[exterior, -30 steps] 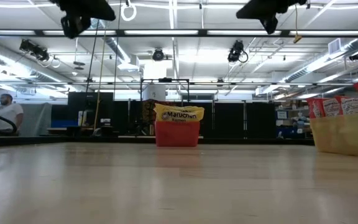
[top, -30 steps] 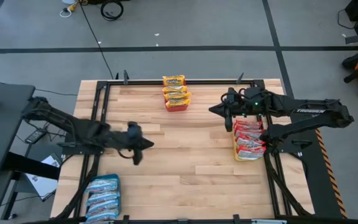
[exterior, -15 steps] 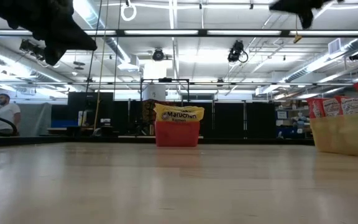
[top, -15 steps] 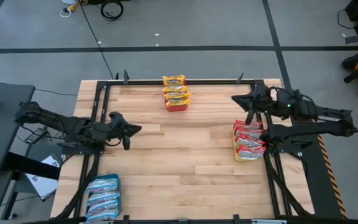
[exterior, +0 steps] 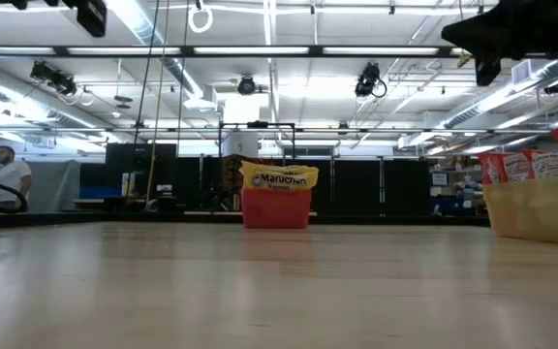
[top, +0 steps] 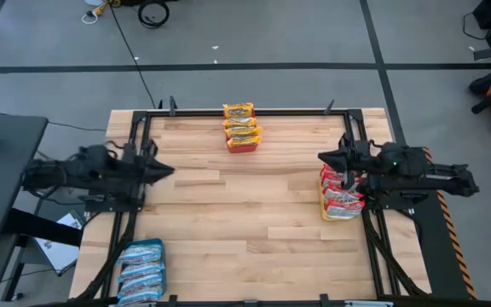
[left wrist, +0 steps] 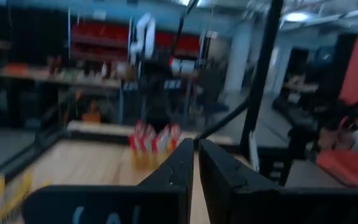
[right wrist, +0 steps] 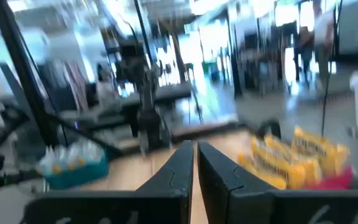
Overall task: Sort Maruchan noodles
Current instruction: Return to Home Position
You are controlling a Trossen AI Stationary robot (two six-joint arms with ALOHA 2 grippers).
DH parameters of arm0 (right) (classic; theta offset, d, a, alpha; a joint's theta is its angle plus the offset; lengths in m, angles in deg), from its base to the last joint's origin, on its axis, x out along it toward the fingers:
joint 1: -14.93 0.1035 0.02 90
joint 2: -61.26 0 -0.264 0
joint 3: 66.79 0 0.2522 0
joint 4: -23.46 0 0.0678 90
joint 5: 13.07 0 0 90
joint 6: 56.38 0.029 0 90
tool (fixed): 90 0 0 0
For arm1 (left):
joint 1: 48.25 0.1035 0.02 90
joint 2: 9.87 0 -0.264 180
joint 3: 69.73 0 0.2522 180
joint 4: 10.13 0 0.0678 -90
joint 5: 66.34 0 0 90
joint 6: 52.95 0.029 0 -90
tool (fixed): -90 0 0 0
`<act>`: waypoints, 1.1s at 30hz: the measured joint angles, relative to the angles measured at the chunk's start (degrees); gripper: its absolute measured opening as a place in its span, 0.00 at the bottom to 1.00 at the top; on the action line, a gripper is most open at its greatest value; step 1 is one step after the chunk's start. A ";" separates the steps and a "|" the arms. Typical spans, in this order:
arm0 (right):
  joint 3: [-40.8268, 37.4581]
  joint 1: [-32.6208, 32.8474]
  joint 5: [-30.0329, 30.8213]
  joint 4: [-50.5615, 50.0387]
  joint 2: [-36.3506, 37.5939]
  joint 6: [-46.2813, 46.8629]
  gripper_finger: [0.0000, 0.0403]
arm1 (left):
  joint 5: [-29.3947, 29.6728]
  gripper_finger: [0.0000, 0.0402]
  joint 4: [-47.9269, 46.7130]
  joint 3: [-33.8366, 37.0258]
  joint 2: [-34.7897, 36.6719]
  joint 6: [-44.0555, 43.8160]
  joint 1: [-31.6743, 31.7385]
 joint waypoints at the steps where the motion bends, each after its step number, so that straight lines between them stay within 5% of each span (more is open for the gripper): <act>1: -1.95 -0.02 -0.33 2.73 1.81 -0.65 0.07 | -1.49 0.08 -0.31 -0.02 2.04 0.55 1.20; 6: -15.79 -0.04 -1.74 14.67 12.56 1.34 0.07 | -7.85 0.08 -0.72 -0.03 10.27 1.92 5.52; 13: -16.40 1.08 -3.67 11.00 9.97 0.31 0.07 | -12.36 0.08 4.91 6.63 16.85 -2.71 6.65; 17: -16.40 1.20 -4.09 12.44 10.06 -4.82 0.07 | -10.01 0.08 12.81 15.55 18.46 -3.43 6.66; 21: -16.40 1.20 -3.93 12.33 9.90 -3.94 0.07 | -1.73 0.08 17.56 24.01 18.34 -2.23 6.72; 24: -16.40 1.20 -3.84 12.32 9.86 -3.32 0.07 | -0.60 0.08 13.12 25.28 18.08 -1.76 6.89; 33: -16.40 1.20 -3.76 12.39 9.86 -2.46 0.07 | -23.77 0.08 7.32 25.31 17.98 1.19 9.61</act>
